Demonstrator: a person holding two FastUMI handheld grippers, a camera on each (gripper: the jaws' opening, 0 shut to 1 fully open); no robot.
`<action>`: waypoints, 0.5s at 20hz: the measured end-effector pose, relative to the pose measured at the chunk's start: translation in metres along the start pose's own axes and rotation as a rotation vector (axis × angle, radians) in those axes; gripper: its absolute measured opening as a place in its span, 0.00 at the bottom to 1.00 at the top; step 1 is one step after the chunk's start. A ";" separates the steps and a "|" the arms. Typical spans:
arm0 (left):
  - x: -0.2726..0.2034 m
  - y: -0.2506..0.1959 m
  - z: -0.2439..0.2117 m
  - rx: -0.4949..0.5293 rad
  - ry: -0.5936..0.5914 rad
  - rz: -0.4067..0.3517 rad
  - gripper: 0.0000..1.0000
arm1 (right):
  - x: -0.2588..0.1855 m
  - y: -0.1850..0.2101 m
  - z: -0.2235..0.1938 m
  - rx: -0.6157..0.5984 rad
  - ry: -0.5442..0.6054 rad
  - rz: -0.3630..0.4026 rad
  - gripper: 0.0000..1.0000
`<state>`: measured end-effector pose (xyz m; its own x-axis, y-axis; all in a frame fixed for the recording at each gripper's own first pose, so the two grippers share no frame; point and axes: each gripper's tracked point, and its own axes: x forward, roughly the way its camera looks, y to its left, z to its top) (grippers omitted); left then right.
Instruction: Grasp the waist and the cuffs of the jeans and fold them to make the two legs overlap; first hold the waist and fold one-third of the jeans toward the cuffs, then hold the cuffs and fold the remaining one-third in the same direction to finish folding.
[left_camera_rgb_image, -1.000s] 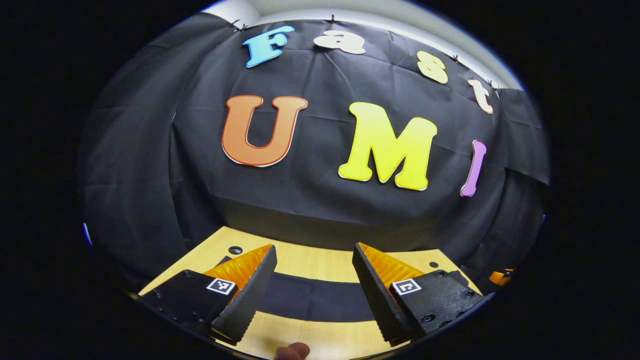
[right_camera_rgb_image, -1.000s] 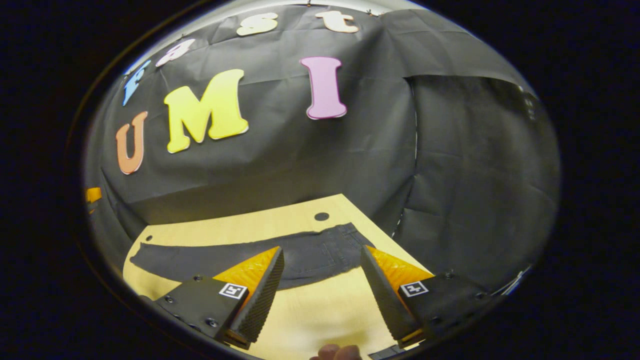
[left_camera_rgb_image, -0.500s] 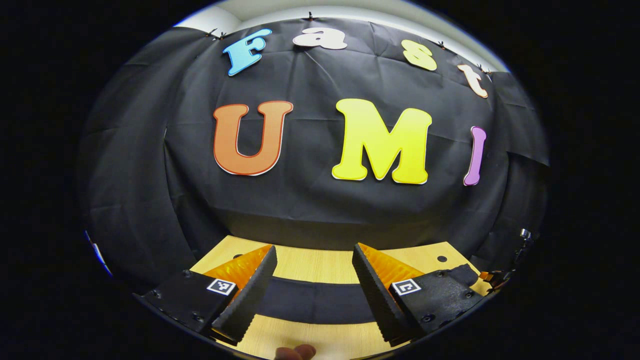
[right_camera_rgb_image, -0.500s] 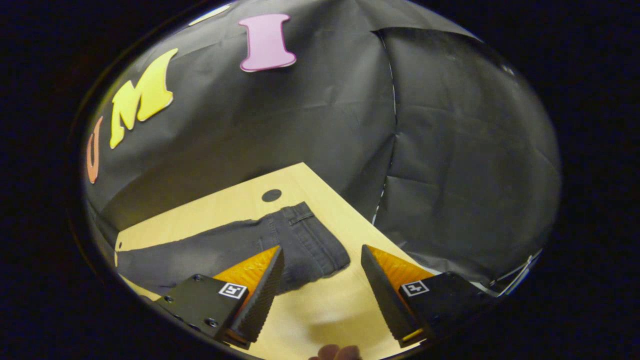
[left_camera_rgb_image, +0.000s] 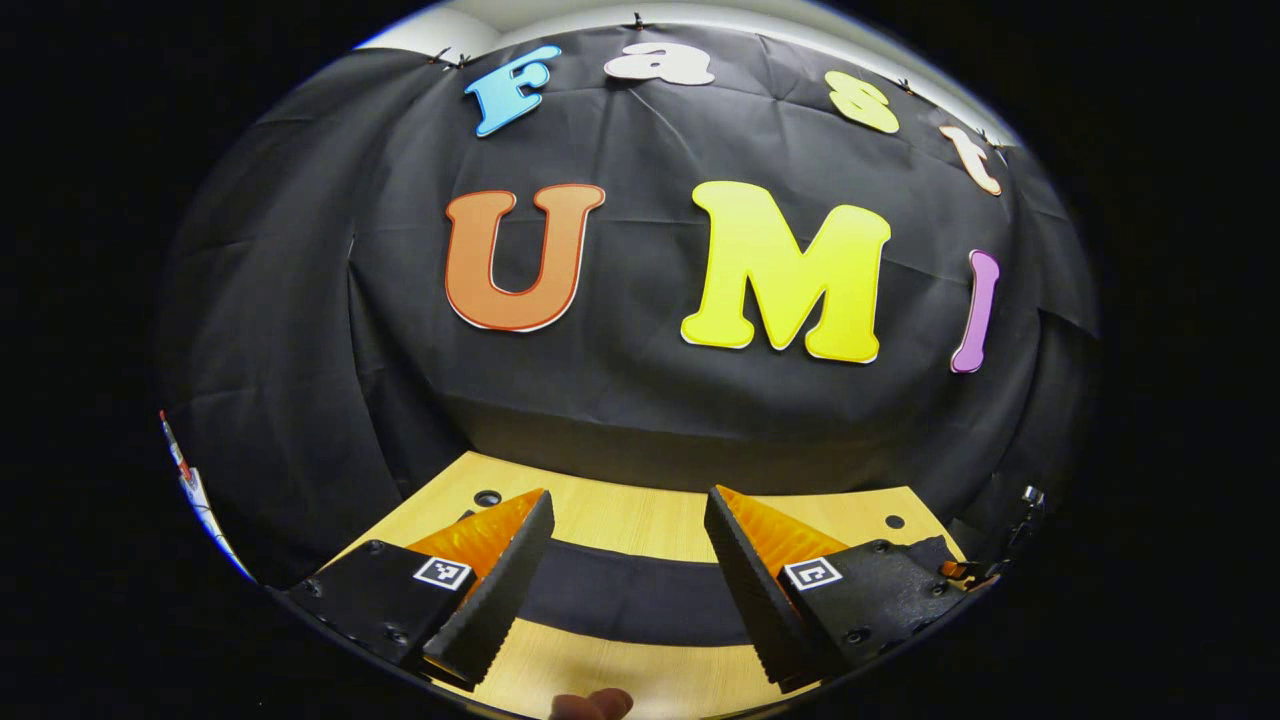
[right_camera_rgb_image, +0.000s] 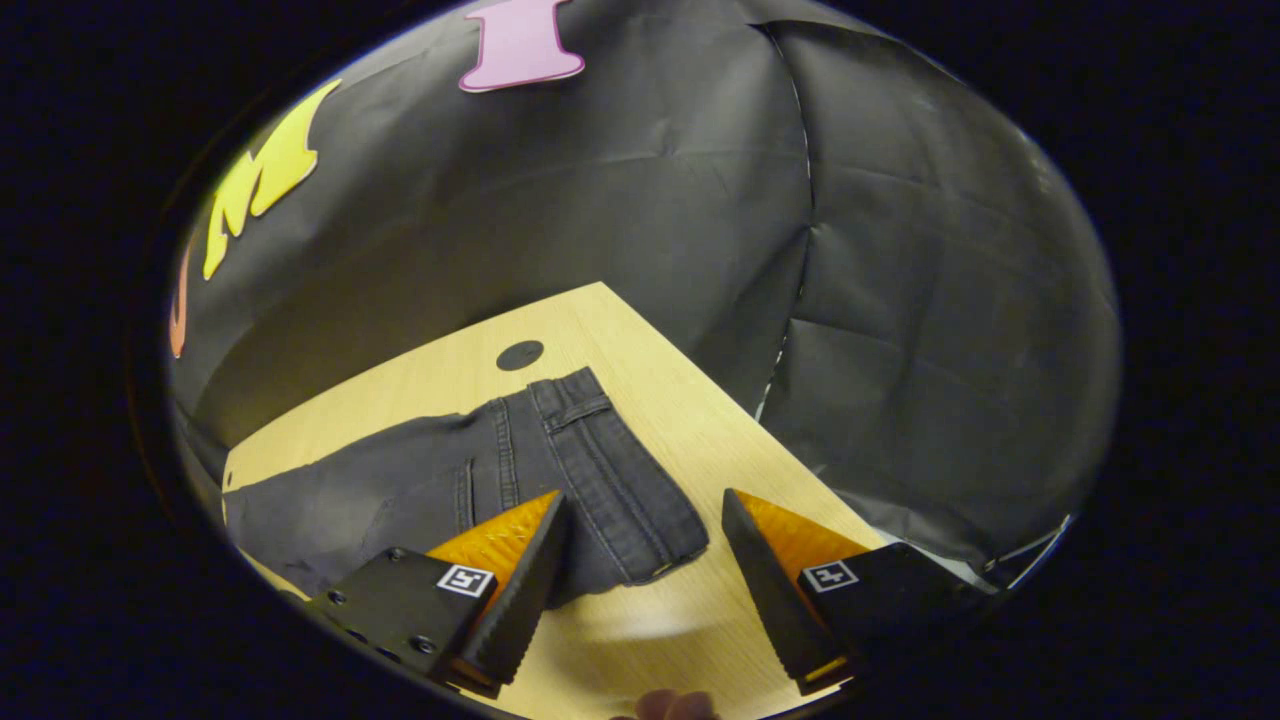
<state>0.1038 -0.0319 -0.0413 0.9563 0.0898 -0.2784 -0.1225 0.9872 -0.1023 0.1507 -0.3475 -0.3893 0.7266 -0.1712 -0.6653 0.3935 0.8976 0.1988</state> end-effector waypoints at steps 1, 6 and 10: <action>0.000 0.001 -0.001 -0.001 0.005 0.006 0.97 | 0.003 0.000 -0.005 0.008 0.021 0.004 0.95; 0.002 0.004 -0.008 -0.057 0.029 0.011 0.97 | 0.008 0.012 -0.004 -0.038 0.023 0.060 0.65; -0.002 0.012 -0.011 -0.094 0.043 0.006 0.97 | 0.004 0.019 0.009 -0.171 -0.011 0.016 0.19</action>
<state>0.0979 -0.0220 -0.0523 0.9434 0.0883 -0.3197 -0.1548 0.9697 -0.1892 0.1661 -0.3352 -0.3822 0.7386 -0.1605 -0.6548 0.2811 0.9561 0.0828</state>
